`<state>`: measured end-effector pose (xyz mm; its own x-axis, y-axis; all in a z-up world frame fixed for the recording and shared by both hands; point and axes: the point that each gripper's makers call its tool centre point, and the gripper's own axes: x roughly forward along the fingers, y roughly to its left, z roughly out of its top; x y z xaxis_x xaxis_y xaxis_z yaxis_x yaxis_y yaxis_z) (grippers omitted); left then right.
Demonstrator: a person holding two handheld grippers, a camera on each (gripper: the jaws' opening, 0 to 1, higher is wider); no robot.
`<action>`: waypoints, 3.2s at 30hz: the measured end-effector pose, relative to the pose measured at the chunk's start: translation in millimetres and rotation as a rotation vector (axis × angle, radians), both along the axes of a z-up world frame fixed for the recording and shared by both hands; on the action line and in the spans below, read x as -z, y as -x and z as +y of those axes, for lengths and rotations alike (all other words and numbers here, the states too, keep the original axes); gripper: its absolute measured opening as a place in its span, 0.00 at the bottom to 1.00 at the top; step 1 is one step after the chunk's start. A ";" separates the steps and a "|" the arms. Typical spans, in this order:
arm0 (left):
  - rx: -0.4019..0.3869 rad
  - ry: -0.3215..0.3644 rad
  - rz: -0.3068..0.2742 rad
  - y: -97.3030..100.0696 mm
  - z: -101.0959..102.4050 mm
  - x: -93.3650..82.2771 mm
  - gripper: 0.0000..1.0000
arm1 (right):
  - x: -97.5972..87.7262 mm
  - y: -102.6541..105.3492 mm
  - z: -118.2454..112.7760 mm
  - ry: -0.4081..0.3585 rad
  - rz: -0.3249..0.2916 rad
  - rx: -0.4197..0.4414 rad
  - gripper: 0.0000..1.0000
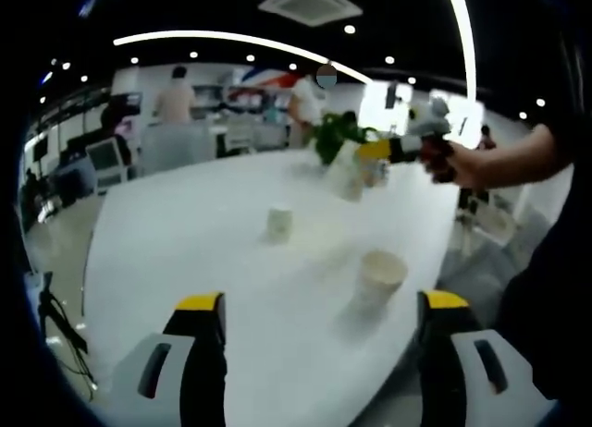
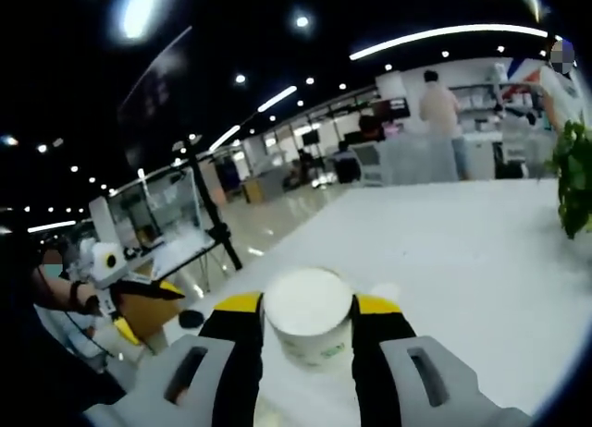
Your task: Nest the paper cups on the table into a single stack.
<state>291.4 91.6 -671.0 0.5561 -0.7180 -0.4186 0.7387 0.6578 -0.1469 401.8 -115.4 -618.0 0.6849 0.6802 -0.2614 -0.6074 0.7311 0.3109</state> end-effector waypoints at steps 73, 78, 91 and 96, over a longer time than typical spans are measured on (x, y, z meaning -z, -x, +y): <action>0.304 0.199 0.028 28.8 -120.6 -48.0 0.78 | -40.0 78.0 41.4 -0.281 0.052 -0.138 0.33; 0.310 0.194 0.024 27.7 -121.5 -48.4 0.78 | -38.8 79.6 41.8 -0.280 0.056 -0.141 0.33; 0.321 0.225 0.006 22.6 -126.7 -62.7 0.75 | -47.3 81.0 51.3 -0.327 0.049 -0.177 0.33; 0.318 0.237 0.002 20.3 -124.9 -67.4 0.74 | -47.8 81.3 53.9 -0.332 0.049 -0.192 0.33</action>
